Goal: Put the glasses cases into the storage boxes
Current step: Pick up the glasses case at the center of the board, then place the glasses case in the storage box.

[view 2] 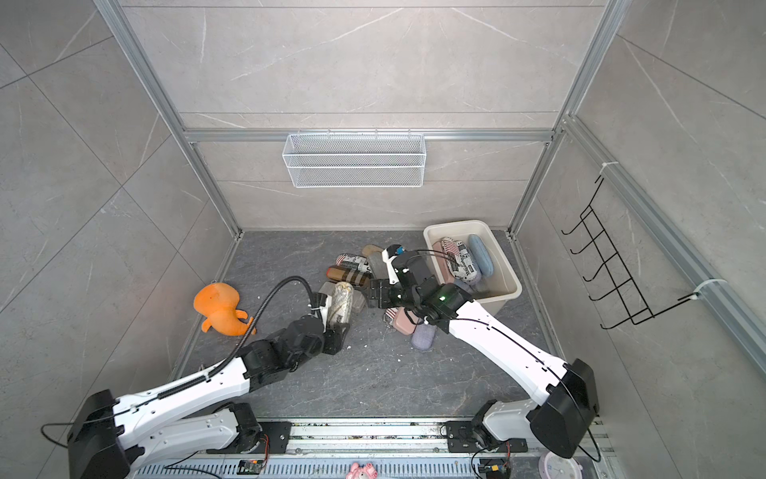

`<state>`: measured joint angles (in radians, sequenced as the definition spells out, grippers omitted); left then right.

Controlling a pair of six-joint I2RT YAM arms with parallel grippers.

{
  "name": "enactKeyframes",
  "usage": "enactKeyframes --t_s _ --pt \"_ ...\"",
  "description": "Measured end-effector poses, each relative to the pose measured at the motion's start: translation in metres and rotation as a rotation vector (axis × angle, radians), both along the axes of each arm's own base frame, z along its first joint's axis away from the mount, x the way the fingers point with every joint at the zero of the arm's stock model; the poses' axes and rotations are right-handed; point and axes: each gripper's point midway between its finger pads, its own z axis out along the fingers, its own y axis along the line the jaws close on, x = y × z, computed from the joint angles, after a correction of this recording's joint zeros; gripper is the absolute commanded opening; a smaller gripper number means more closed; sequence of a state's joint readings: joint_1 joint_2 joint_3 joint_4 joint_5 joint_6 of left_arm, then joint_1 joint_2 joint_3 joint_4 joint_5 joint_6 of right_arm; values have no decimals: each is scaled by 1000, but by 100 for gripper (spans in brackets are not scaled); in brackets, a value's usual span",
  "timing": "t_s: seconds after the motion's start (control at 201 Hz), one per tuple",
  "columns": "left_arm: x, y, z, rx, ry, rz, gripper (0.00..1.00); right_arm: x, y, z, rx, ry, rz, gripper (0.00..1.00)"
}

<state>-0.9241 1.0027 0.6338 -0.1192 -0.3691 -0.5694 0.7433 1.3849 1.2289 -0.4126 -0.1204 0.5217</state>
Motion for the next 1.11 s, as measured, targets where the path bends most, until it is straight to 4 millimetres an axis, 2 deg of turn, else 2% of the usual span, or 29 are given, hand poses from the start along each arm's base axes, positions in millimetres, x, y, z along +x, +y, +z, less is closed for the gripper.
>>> enactKeyframes --t_s 0.08,0.204,0.319,0.498,0.603,0.698,0.763,0.832,0.887,0.947,1.022,1.106 --pt "14 13 4 -51 -33 52 48 -8 24 -6 8 21 58 89" --pt "25 27 -4 -80 -29 89 48 -11 53 -4 30 25 120 87" --pt "23 23 -1 -113 -34 62 48 -3 70 0 50 15 138 85" --pt "18 17 17 -185 -72 18 48 11 89 1 71 5 145 79" --pt "15 14 24 -214 -85 -3 48 18 98 1 86 4 142 69" --pt "14 13 26 -227 -90 -14 49 20 104 -1 96 17 145 48" --pt "14 12 26 -233 -92 -18 50 20 107 0 103 19 150 42" --pt "14 12 24 -238 -92 -18 59 19 109 1 106 21 154 38" --pt "14 12 24 -243 -94 -19 79 18 109 1 109 25 155 37" --pt "14 11 23 -248 -92 -27 91 18 110 1 106 21 155 37" --pt "12 10 24 -252 -88 -40 96 19 109 0 100 18 149 37" --pt "9 13 24 -252 -88 -39 97 21 107 4 87 5 138 37"
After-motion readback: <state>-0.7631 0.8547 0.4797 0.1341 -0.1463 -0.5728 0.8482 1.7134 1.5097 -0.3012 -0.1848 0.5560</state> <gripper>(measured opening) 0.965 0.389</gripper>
